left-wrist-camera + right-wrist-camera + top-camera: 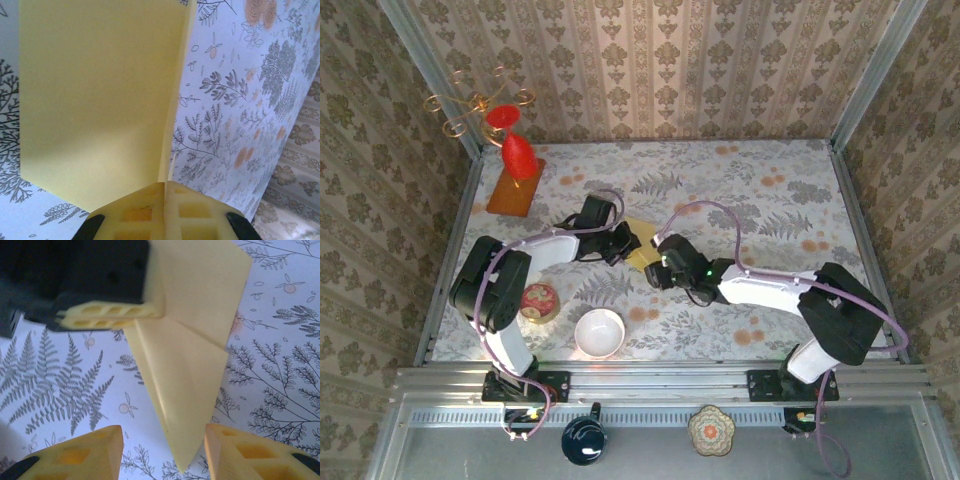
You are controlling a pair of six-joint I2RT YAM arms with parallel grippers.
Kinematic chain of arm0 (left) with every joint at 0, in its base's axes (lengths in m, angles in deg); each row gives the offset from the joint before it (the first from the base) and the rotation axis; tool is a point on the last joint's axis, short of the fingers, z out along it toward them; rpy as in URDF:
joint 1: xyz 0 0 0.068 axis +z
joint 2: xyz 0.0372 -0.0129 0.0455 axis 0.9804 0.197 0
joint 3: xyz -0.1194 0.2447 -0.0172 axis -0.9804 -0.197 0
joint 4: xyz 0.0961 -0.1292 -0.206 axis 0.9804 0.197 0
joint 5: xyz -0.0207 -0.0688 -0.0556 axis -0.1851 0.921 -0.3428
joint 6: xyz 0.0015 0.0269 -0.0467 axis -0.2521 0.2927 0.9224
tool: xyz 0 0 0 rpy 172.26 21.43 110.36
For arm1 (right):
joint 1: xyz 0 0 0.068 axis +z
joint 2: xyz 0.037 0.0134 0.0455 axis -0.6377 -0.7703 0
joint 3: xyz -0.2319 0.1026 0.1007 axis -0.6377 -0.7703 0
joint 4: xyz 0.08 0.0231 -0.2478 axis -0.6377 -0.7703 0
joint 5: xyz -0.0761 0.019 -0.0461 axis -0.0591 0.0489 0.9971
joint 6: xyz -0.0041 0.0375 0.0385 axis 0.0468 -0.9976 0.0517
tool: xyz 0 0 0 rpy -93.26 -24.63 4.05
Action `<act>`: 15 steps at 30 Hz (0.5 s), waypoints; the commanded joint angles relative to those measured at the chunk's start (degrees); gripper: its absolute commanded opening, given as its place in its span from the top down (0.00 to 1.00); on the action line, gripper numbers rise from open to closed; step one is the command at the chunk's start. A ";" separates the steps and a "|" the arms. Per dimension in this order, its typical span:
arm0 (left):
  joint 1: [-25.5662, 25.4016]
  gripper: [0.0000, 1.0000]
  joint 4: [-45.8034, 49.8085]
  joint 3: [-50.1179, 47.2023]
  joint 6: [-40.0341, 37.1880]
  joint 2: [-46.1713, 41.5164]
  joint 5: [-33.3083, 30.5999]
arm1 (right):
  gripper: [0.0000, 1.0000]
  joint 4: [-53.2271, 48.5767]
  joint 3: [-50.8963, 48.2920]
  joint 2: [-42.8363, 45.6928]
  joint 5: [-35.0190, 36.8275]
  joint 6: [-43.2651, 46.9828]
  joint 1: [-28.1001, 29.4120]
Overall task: Fold a paper plane with a square sheet of paper (pick it up from the middle)
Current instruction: Fourth fold the wing at the center of the table.
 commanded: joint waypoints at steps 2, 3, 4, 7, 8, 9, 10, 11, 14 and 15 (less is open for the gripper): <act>-0.48 0.96 3.95 1.99 0.36 -0.89 -3.15 | 0.53 0.79 0.48 -3.04 8.39 3.11 2.00; -0.61 0.95 4.04 2.06 0.43 -0.81 -3.16 | 0.54 0.92 0.80 -3.87 8.54 3.20 2.32; -0.66 0.96 4.04 2.13 0.54 -0.72 -3.16 | 0.55 1.12 1.23 -4.81 8.69 3.33 2.90; -0.75 0.95 4.04 2.13 0.63 -0.54 -2.97 | 0.58 1.62 2.48 -7.14 8.82 3.51 3.91; -0.75 0.95 4.04 2.07 0.72 -0.53 -2.86 | 0.58 1.79 2.92 -7.82 8.69 3.36 3.94; -0.80 0.95 4.05 2.04 0.72 -0.60 -2.86 | 0.58 1.97 3.20 -8.27 8.82 3.19 3.96; -0.83 0.95 4.09 2.02 0.76 -0.62 -2.86 | 0.59 2.41 3.35 -8.77 8.80 3.14 3.94; -0.83 0.95 4.13 1.95 0.76 -0.62 -2.79 | 0.59 2.83 3.58 -9.19 8.84 3.10 3.96; -0.83 0.95 4.13 1.80 0.81 -0.53 -2.81 | 0.60 2.99 4.45 -10.50 9.48 3.10 3.98; -0.83 0.95 4.20 1.85 0.81 -0.46 -2.73 | 0.60 3.07 4.71 -10.87 9.83 3.11 3.97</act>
